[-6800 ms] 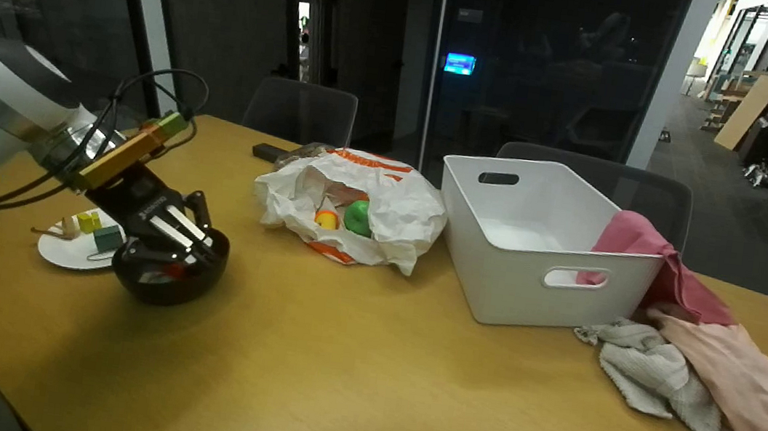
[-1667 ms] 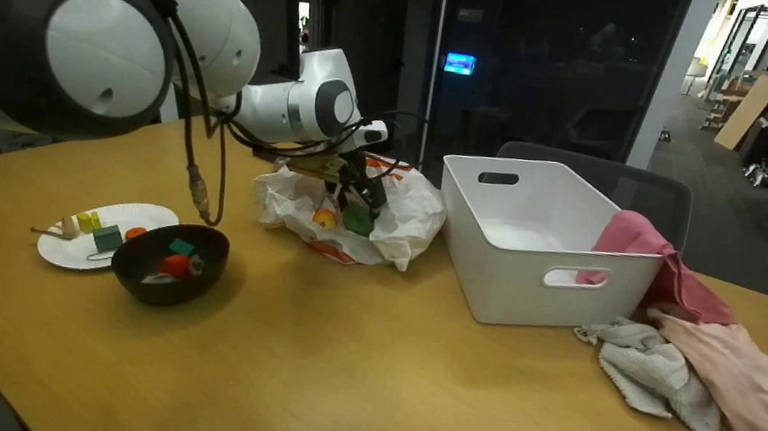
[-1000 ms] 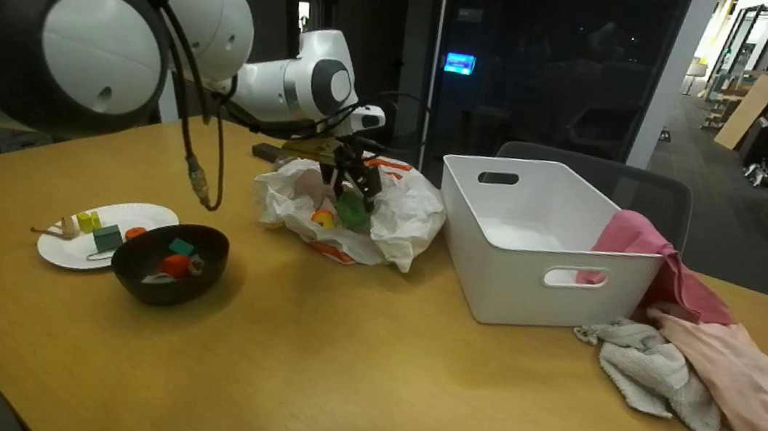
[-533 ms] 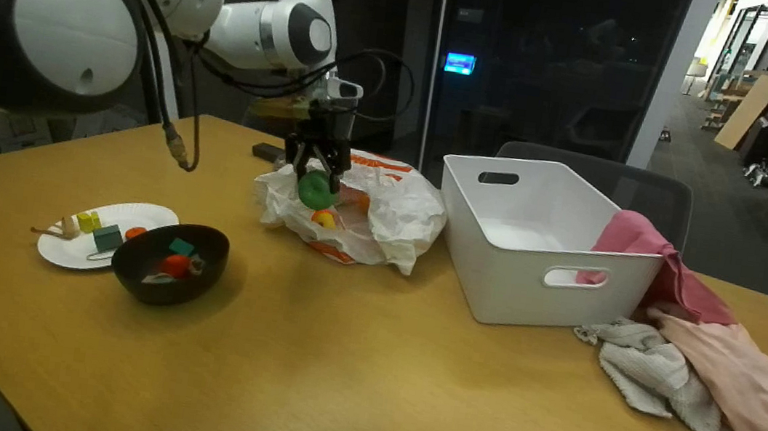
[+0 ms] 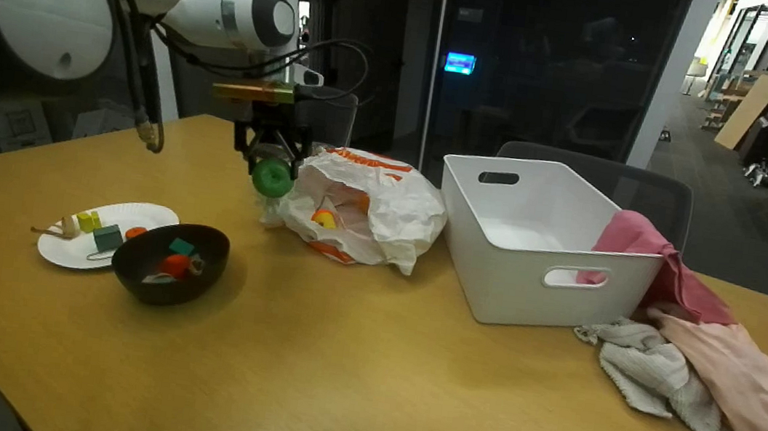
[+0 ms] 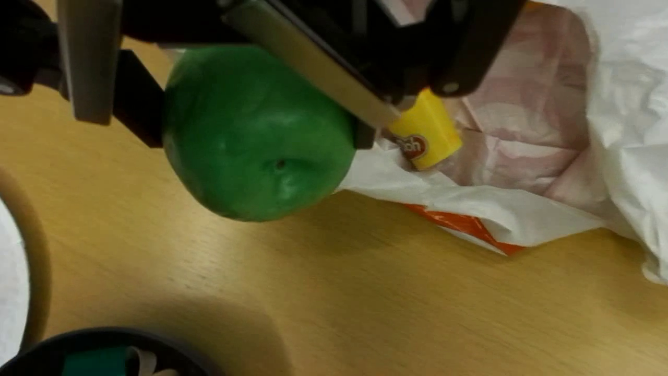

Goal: Stir the contents in the black bowl using the black spoon then remove an apple and orange from the plastic bag and put them on the table.

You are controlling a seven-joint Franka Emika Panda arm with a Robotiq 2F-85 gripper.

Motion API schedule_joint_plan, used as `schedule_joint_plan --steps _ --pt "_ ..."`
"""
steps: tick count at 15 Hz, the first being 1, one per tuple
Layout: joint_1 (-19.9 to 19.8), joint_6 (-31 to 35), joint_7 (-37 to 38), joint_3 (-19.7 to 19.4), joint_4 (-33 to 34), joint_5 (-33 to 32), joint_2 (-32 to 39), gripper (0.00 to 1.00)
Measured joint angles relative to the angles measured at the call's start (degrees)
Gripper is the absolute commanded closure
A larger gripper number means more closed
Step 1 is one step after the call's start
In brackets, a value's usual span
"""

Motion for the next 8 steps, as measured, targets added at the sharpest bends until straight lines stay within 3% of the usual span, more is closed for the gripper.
schedule_joint_plan --steps 4,8 --pt "0.7 0.3 -9.1 2.6 -3.1 0.2 -0.1 0.37" --pt "0.9 5.9 -16.2 5.3 -6.5 2.3 -0.2 0.37"
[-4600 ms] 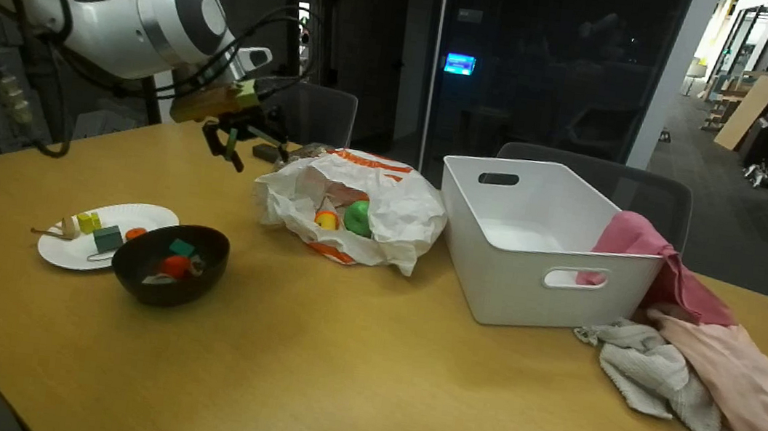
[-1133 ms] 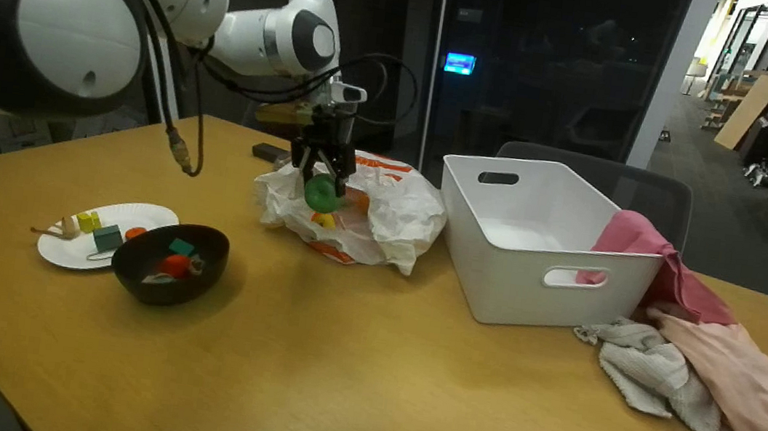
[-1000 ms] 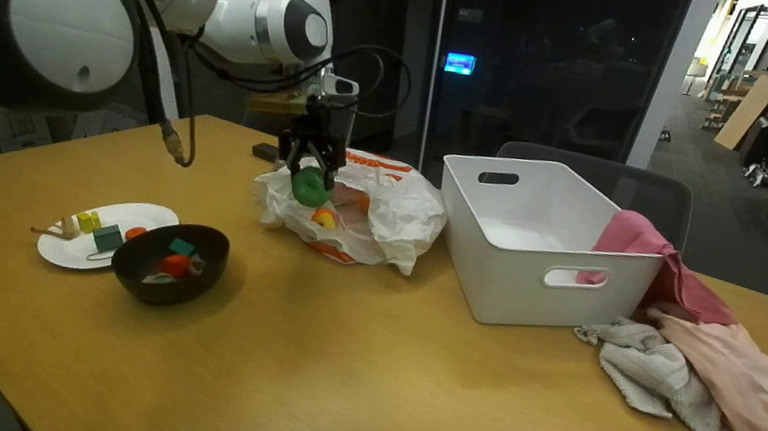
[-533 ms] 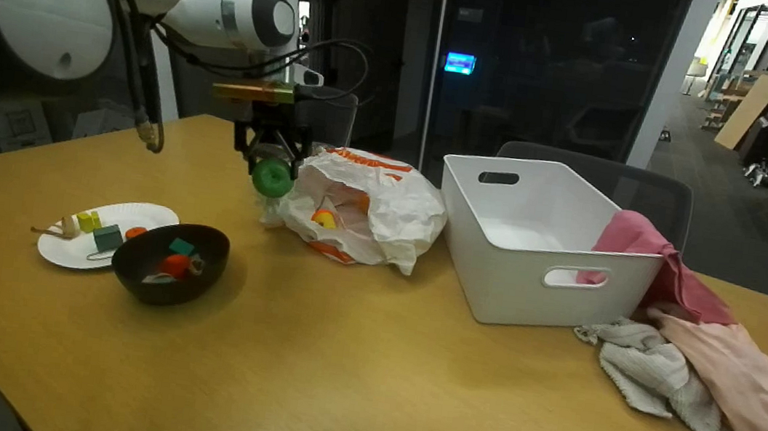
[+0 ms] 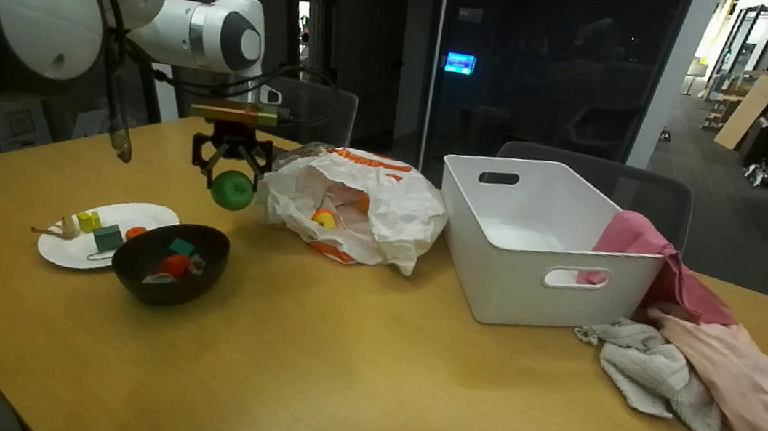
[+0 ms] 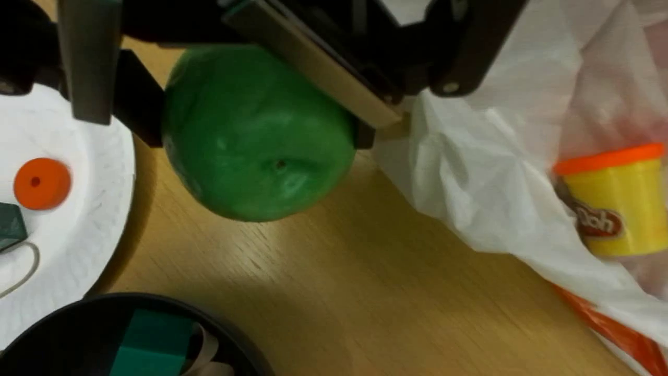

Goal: Stir the contents in the black bowl using the black spoon then remove an apple and orange from the plastic bag and put them on the table.

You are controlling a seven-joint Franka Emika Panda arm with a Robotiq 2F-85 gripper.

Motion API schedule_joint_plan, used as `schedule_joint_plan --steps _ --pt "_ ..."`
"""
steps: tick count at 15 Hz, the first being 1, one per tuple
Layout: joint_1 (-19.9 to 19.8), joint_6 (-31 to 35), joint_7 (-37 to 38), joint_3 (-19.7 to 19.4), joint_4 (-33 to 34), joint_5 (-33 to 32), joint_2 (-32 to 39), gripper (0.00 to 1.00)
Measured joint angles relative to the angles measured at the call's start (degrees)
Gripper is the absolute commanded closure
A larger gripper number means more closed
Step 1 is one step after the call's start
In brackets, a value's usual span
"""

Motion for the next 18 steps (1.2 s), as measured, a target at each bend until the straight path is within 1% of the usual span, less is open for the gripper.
schedule_joint_plan --steps 3,6,7,8,10,15,18 --pt "0.0 3.8 -3.7 0.9 -2.7 1.8 0.2 0.37" --pt "-0.3 6.0 -6.7 0.9 -4.7 3.6 1.4 0.37" --pt "-0.5 6.9 -7.8 0.9 -5.4 3.8 1.9 0.15" --pt "-0.6 7.7 -9.0 0.9 -5.9 3.9 2.0 0.03" --pt "-0.6 8.1 -10.4 1.0 -6.3 3.9 1.8 0.00" --pt "-0.7 8.1 -10.9 1.0 -6.9 4.2 1.6 0.00" --pt "-1.0 8.3 -10.9 1.1 -6.7 6.5 0.2 0.00"
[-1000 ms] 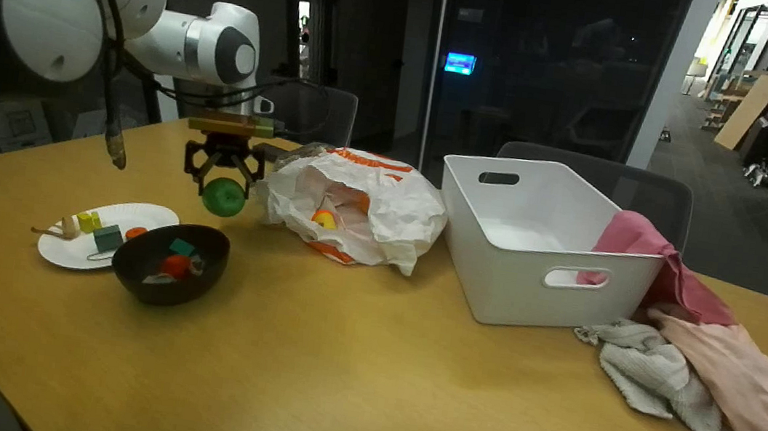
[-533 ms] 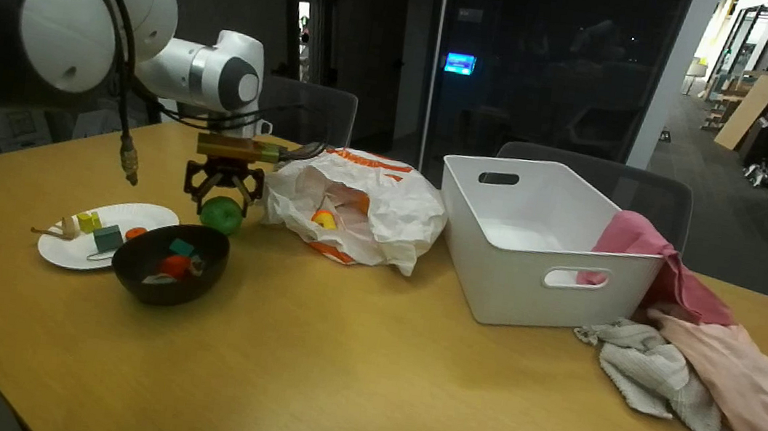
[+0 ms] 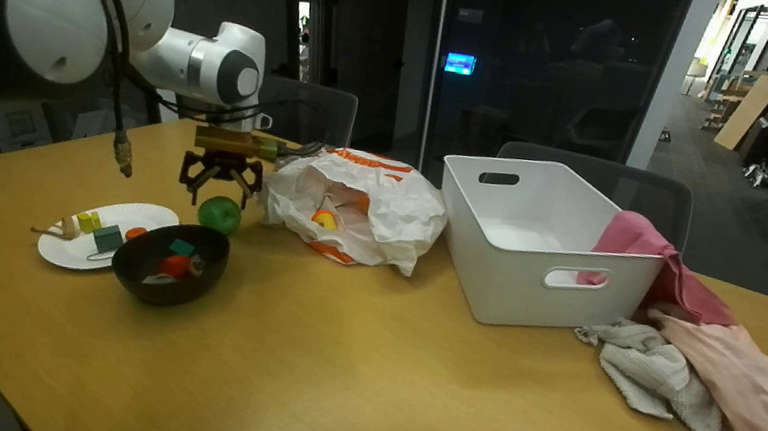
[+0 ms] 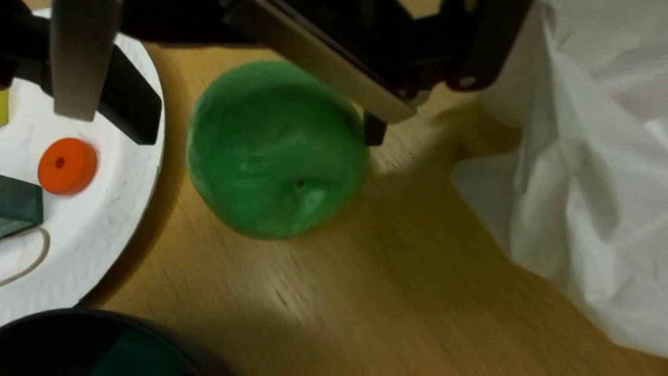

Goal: Stir the contents in the black bowl using the black spoon then remove an apple and orange from the plastic bag and put them on the table.

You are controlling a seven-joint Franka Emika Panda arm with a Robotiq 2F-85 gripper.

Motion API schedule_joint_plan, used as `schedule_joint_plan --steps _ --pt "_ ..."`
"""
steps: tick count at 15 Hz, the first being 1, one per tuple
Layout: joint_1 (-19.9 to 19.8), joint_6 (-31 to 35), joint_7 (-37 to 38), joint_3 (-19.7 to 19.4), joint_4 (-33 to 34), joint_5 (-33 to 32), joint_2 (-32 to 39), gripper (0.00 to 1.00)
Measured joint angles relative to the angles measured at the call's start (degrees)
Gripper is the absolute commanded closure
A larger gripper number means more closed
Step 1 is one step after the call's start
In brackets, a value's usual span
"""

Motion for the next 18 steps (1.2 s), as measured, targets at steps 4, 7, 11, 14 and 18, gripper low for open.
schedule_joint_plan --steps 4,7,11,14,18 --pt "-1.1 5.0 1.6 -0.5 0.1 1.7 -3.7 0.00" --pt "-1.6 10.8 5.1 -2.9 0.2 0.7 -5.2 0.00" --pt "-2.1 15.7 12.9 -7.8 0.1 -4.1 -3.7 0.00" --pt "-2.1 17.5 20.8 -11.1 0.2 -8.1 -1.8 0.00" --pt "-1.7 17.5 31.5 -13.8 0.9 -11.2 0.8 0.00"
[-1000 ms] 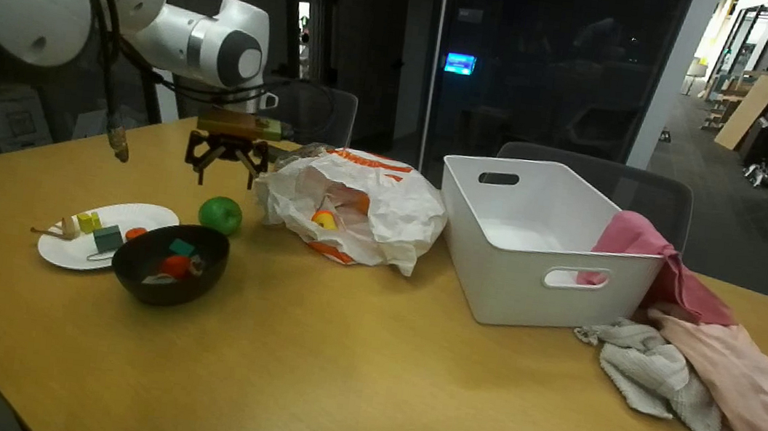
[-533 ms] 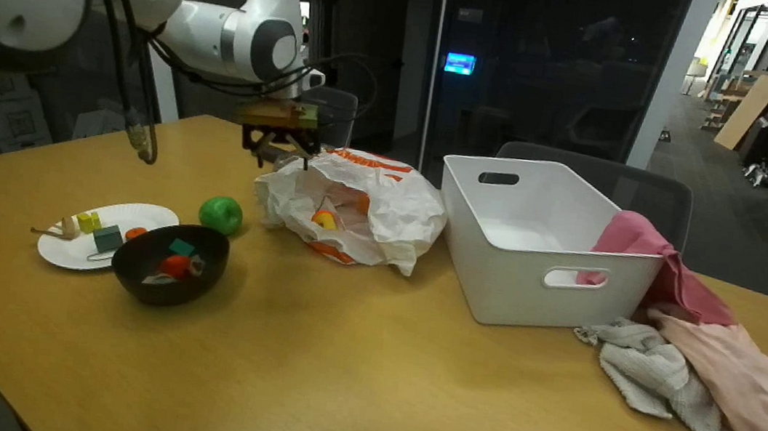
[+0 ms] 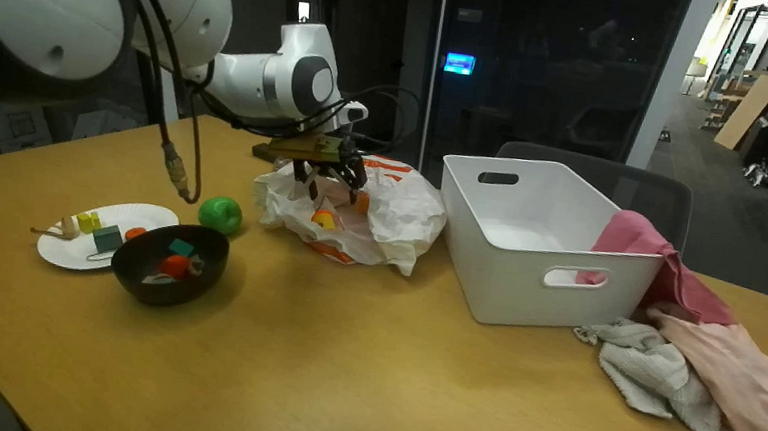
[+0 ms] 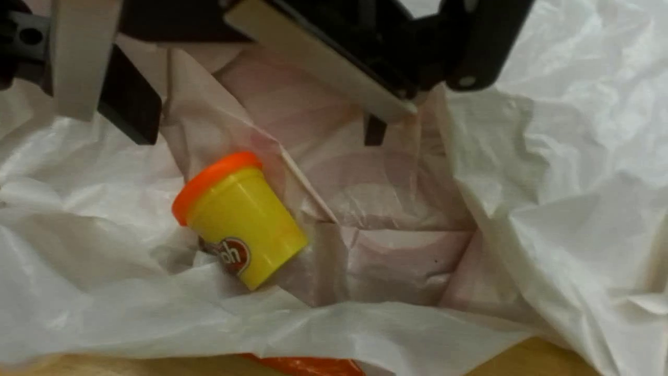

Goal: Stir the contents in the black bowl using the black spoon then remove an apple and orange from the plastic bag and put them on the table.

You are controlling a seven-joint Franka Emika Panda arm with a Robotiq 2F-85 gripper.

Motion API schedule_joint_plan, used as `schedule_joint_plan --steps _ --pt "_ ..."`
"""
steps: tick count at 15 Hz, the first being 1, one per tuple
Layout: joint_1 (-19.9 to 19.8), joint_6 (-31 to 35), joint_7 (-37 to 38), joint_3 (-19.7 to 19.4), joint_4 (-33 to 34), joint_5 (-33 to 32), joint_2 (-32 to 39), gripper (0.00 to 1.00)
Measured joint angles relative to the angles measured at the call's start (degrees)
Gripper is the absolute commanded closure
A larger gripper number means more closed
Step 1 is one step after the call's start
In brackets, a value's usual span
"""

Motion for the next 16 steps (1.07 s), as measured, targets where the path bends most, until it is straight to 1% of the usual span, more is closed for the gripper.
schedule_joint_plan --steps 3,7,9,14,16 --pt "0.1 0.9 4.9 -0.4 2.3 -0.2 2.8 0.00" --pt "0.1 6.2 8.8 -1.1 7.5 -0.2 7.5 0.00" --pt "0.1 7.8 10.7 -2.0 10.5 -0.2 10.0 0.00" --pt "-0.1 8.8 14.6 -4.6 17.5 -0.2 15.4 0.00" --pt "-0.4 8.8 15.2 -4.8 19.6 0.1 17.0 0.00"
